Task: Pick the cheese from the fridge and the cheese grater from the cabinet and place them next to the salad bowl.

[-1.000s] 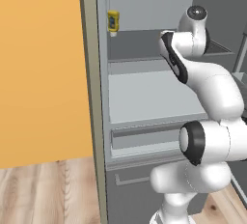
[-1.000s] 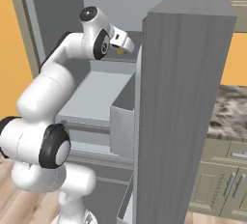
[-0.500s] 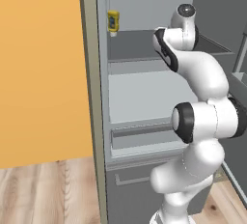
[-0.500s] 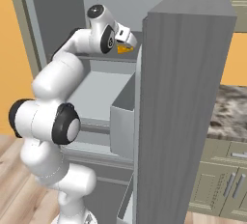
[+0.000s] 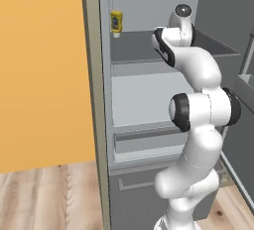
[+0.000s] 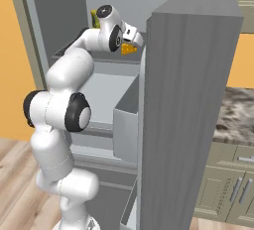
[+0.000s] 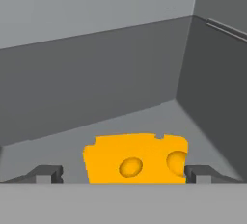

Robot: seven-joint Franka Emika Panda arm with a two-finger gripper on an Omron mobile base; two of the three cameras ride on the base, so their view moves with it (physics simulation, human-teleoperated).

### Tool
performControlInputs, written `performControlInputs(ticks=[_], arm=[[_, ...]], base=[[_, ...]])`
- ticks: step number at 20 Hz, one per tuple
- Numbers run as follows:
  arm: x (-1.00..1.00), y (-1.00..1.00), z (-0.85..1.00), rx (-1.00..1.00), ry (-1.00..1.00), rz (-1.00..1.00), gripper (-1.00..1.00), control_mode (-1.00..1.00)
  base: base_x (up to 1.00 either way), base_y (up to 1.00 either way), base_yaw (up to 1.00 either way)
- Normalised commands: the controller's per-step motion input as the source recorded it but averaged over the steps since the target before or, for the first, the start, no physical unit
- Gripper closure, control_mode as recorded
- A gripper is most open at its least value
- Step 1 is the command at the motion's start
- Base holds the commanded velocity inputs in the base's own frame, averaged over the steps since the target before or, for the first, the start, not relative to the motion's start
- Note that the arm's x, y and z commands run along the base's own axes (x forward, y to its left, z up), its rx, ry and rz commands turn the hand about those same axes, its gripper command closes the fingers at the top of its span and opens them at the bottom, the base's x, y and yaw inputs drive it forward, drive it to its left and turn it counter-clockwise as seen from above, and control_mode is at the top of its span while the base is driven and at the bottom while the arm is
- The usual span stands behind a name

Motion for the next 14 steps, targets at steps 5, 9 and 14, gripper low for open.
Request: performControlInputs(ticks=[5, 9, 14], arm=[[0.03, -0.21, -0.18, 0.0, 0.02, -0.08, -1.0, -1.0], [-0.02, -0.23, -0.25, 0.0, 0.05, -0.11, -1.0, -1.0], [0.0, -0.01, -0.44, 0.0, 0.06, -0.06, 1.0, -1.0]], base=[[0.0, 0.0, 0.0], [0.0, 0.0, 0.0], [0.0, 0.0, 0.0]])
